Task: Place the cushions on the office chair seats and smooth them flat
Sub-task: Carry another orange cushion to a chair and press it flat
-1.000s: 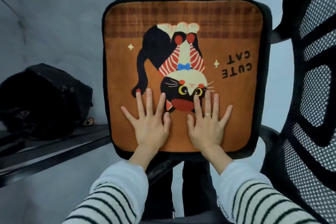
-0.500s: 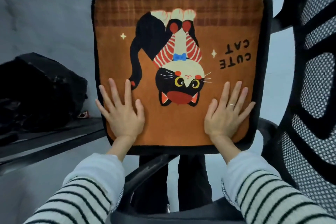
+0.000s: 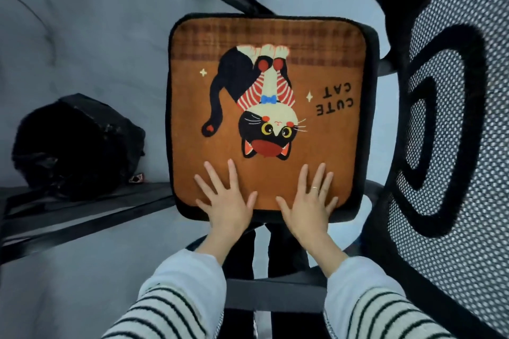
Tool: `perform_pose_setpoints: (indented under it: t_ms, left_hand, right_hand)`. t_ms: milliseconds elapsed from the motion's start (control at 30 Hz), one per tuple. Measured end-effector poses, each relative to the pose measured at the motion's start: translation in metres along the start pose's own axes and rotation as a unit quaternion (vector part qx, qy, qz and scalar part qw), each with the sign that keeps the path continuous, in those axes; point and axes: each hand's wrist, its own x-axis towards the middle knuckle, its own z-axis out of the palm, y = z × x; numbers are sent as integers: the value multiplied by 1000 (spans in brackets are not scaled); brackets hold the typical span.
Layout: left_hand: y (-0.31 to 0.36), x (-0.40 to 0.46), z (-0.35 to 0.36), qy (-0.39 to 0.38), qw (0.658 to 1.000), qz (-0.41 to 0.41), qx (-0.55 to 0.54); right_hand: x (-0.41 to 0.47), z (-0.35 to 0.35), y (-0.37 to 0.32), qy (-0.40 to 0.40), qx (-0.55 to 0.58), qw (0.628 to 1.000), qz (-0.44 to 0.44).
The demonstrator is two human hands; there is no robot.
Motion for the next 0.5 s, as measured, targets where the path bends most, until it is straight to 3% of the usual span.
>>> perform_pose_setpoints:
  t_ms: [233,367,500]
  left_hand:
    - [15,2,1,-17,999,-15,24]
    - [32,-15,0,-97,995,23,23]
    - [25,-11,11,-96,994,35,51]
  right_hand:
    - [5,-4,-6,-10,-31,999,8]
    - [-3,-15,-4,-58,-28,998,-25]
    - [2,-15,4,-99,-61,991,-64]
